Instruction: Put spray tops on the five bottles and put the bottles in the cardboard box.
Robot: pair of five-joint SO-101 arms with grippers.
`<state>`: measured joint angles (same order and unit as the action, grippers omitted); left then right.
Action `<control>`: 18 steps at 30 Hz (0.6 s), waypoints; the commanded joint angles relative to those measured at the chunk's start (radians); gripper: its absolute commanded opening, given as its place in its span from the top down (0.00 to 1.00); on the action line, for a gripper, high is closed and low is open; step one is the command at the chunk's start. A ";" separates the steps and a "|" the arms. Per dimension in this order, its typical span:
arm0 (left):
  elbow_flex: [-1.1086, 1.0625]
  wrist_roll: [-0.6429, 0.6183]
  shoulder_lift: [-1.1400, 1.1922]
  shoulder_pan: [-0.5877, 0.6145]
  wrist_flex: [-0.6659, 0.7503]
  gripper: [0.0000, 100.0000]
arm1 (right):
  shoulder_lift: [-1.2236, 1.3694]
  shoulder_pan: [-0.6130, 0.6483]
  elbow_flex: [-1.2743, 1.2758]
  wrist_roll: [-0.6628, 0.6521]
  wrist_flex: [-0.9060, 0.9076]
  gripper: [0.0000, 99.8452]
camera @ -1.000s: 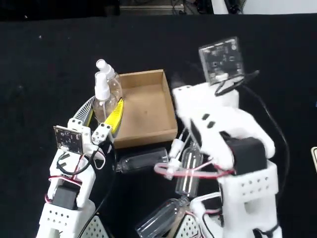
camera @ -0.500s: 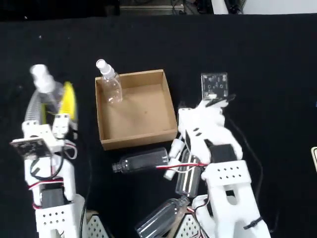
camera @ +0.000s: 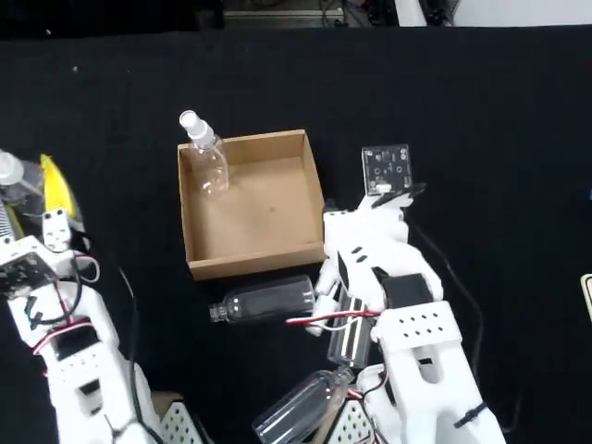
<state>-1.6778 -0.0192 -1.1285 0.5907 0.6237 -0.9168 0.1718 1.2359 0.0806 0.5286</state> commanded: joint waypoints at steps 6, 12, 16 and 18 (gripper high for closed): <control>0.252 0.000 0.591 0.203 0.236 0.97 | -0.042 0.012 -0.005 0.006 -0.025 0.87; 0.260 0.000 0.870 0.265 0.511 0.97 | -0.042 0.012 -0.005 0.006 -0.025 0.87; 0.280 0.000 1.025 0.300 0.641 0.97 | -0.042 0.012 -0.005 0.006 -0.025 0.87; 0.288 0.000 1.094 0.315 0.706 0.97 | -0.042 0.012 -0.005 0.006 -0.025 0.87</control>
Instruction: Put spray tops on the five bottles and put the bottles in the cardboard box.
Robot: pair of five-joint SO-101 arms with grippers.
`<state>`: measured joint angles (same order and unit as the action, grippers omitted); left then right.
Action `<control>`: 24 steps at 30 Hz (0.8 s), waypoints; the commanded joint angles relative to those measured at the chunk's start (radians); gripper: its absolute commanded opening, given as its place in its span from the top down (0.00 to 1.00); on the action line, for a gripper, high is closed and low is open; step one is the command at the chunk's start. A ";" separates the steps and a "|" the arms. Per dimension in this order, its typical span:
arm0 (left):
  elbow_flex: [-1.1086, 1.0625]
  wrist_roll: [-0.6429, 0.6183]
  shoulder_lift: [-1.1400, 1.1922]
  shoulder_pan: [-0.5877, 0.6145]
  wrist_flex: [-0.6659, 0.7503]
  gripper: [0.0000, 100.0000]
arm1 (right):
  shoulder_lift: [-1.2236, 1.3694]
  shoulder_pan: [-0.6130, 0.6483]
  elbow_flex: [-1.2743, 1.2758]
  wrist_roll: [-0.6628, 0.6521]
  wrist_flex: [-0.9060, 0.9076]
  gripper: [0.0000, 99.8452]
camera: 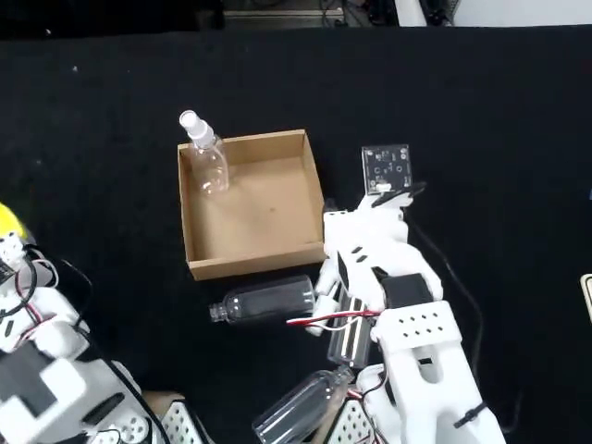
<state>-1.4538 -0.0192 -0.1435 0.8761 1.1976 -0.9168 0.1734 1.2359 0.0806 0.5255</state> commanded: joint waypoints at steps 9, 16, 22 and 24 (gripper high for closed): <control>0.067 0.000 0.379 0.045 0.456 0.97 | -0.042 0.011 -0.004 0.006 -0.021 0.87; 0.097 -0.005 0.483 0.058 0.473 0.97 | -0.042 0.009 -0.004 0.006 -0.020 0.87; 0.099 -0.003 0.519 0.071 0.476 0.97 | -0.042 0.009 -0.004 0.006 -0.020 0.87; 0.094 -0.003 0.519 0.071 0.476 0.97 | -0.042 0.009 -0.004 0.006 -0.020 0.87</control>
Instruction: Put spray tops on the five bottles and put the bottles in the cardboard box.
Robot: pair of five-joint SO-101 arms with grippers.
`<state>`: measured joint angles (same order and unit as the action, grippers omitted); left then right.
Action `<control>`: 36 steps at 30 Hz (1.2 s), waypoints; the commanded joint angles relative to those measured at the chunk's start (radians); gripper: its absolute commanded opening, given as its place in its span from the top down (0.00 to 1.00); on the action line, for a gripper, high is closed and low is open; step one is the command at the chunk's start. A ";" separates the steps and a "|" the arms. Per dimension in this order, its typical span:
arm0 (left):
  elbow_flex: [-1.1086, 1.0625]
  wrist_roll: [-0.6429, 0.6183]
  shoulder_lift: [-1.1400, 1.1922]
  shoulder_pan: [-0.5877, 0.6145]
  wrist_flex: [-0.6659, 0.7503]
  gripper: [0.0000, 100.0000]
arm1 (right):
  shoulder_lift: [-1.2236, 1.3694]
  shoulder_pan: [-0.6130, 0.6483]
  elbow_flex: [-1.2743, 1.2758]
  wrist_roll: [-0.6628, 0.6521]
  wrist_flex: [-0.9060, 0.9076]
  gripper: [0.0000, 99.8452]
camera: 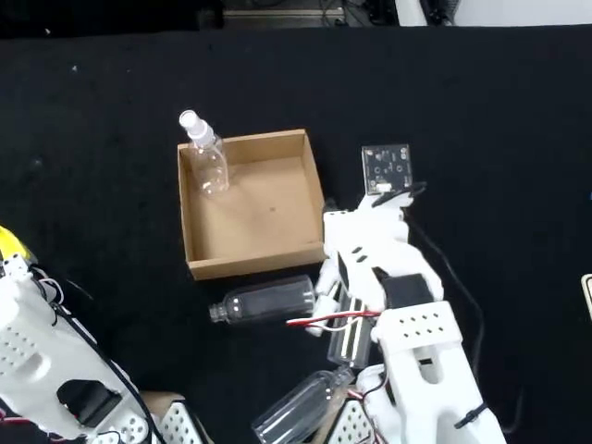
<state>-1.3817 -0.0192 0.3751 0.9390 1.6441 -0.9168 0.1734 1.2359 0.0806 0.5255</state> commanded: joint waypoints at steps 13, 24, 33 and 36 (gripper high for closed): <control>0.019 -0.008 0.000 0.010 0.029 0.73 | -0.042 0.009 -0.004 0.006 -0.015 0.87; 0.025 -0.006 -0.011 0.015 0.031 0.67 | -0.042 0.009 -0.004 0.006 -0.015 0.87; 0.027 -0.009 -0.100 0.013 0.025 0.67 | -0.042 0.009 -0.004 0.006 -0.015 0.87; 0.027 -0.006 -0.115 0.010 0.023 0.67 | -0.042 0.009 -0.004 0.005 -0.015 0.87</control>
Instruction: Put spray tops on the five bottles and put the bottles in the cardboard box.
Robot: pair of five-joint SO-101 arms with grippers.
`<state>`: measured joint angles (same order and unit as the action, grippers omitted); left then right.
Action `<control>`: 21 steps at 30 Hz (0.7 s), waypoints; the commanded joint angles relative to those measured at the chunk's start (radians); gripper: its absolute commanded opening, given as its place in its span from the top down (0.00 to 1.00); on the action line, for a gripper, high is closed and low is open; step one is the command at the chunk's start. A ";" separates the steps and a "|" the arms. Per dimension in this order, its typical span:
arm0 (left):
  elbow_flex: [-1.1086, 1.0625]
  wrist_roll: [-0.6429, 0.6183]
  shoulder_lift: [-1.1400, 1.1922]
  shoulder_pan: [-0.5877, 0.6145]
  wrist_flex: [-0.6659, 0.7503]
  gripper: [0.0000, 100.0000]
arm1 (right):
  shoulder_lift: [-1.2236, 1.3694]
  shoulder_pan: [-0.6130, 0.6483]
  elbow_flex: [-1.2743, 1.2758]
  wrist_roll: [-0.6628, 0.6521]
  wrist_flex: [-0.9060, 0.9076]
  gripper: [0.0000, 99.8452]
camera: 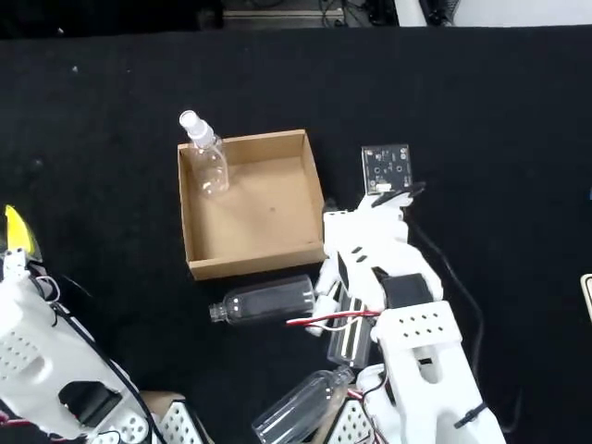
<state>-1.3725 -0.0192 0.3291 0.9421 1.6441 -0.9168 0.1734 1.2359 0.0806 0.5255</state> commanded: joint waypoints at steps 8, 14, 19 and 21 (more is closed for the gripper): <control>0.007 -0.006 -0.061 0.001 0.017 0.67 | -0.042 0.009 -0.004 0.005 -0.015 0.87; 0.024 -0.009 -0.064 0.004 -0.098 0.67 | -0.042 0.009 -0.004 0.005 -0.015 0.87; 0.022 -0.009 -0.072 0.001 -0.100 0.67 | -0.042 0.009 -0.004 0.005 -0.015 0.87; 0.022 -0.009 -0.072 0.001 -0.100 0.67 | -0.042 0.009 -0.004 0.005 -0.015 0.87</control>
<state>-1.3740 -0.0192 0.3107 0.9421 1.5459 -0.9168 0.1734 1.2359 0.0806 0.5255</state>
